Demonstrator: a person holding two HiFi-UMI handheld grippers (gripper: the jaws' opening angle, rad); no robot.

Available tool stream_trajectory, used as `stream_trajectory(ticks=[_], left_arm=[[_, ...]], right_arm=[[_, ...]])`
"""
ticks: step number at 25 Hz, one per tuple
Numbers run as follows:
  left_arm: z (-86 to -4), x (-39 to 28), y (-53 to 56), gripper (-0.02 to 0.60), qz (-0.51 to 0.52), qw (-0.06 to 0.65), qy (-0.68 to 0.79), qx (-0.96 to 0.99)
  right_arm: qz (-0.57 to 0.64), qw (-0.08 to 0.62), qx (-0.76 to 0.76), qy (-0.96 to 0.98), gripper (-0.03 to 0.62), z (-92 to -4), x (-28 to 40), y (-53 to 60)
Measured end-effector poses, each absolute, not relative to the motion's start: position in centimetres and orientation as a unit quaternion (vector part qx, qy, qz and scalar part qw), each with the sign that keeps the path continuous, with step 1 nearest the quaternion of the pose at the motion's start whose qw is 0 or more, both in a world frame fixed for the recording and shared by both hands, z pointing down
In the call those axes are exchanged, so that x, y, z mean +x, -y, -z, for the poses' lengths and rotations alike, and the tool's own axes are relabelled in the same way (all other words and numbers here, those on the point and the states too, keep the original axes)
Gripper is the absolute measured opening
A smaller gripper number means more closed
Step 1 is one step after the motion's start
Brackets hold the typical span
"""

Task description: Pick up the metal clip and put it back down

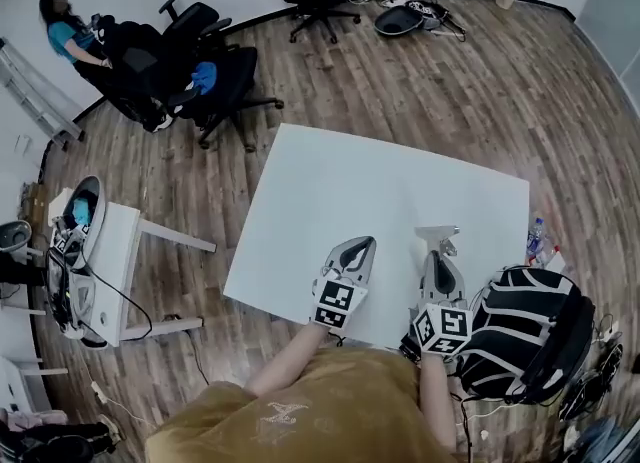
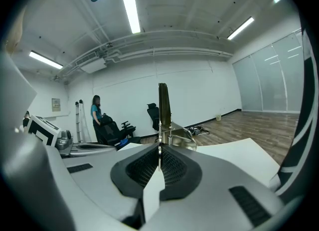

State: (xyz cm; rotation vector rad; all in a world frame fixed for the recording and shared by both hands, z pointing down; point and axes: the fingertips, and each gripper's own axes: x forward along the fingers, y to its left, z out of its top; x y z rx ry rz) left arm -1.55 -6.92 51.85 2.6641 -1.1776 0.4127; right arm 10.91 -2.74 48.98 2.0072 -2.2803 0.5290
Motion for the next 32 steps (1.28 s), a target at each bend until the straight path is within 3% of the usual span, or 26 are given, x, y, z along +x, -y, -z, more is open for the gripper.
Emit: stream_trajectory(ticks=[32], left_arm=[[-44.4,-0.9,7.3,0.005,-0.068,0.058,0.399,0.913]], right_arm=[[-0.087,0.011,0.680,0.728,0.008,-42.7,11.9,1.2]])
